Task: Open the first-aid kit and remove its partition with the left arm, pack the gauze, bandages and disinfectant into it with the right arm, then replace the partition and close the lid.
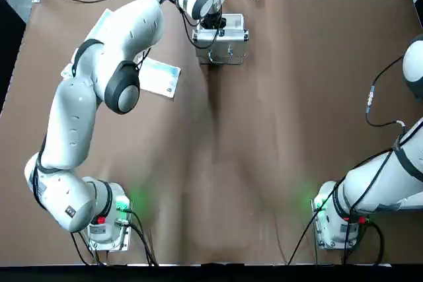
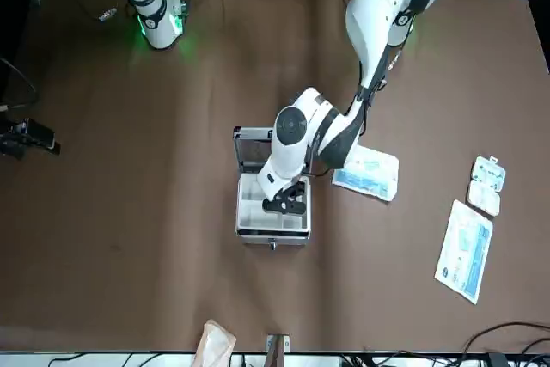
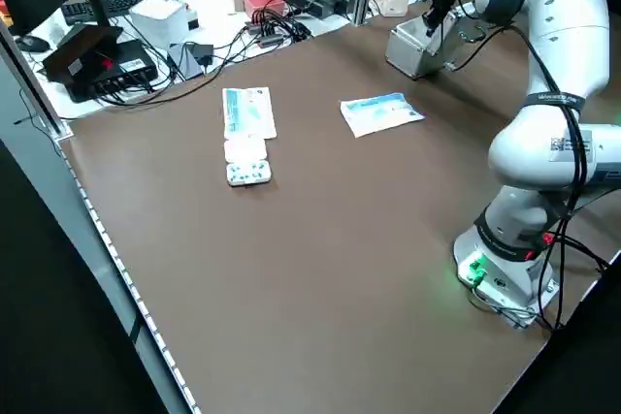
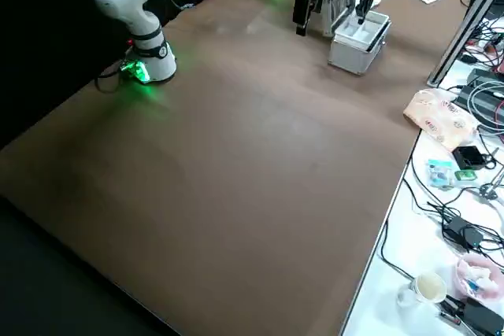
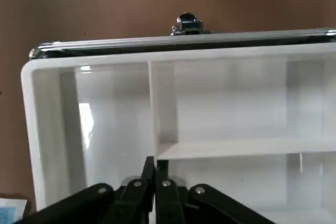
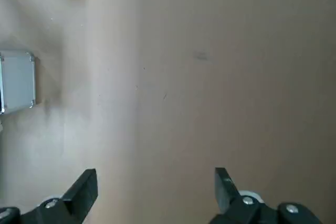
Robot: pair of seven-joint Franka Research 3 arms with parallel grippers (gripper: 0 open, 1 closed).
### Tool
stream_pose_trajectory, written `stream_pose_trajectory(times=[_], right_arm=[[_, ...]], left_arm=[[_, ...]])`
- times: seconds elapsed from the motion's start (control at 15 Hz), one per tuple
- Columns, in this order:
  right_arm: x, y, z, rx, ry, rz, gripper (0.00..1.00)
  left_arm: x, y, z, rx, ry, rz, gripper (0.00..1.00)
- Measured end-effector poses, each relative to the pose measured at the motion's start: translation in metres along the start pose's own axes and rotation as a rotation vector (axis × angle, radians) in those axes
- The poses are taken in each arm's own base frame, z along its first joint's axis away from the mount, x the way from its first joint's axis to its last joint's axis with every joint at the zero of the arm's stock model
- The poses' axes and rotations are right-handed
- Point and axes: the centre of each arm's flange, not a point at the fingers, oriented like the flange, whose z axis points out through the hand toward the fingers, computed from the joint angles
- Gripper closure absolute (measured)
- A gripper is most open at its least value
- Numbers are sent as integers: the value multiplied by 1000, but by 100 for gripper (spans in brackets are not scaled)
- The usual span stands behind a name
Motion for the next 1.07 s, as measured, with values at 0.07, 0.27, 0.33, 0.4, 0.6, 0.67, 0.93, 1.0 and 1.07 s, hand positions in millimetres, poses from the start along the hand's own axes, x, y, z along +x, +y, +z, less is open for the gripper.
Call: stream_pose_trajectory(times=[0.07, 0.27, 0.33, 0.4, 0.6, 0.67, 0.93, 1.0, 1.07], right_arm=[[0, 0, 0, 0, 0, 0, 1], [0, 0, 0, 0, -1, 0, 1], [0, 0, 0, 0, -1, 0, 1], [0, 0, 0, 0, -1, 0, 1], [0, 0, 0, 0, -1, 0, 1], [0, 0, 0, 0, -1, 0, 1], [0, 0, 0, 0, -1, 0, 1], [0, 0, 0, 0, -1, -1, 1], [0, 0, 0, 0, -1, -1, 1]], left_arm=[[0, 0, -3, 2, -2, -1, 96], [1, -3, -8, 8, -8, 3, 96], [1, -3, -8, 9, -8, 5, 96], [1, -3, -8, 10, -9, 5, 96], [1, -3, -8, 10, -9, 5, 96], [1, -3, -8, 10, -9, 5, 96], [1, -3, -8, 13, -7, 5, 96], [0, -3, -8, 14, -7, 4, 96], [0, -3, -8, 16, -5, 1, 96]])
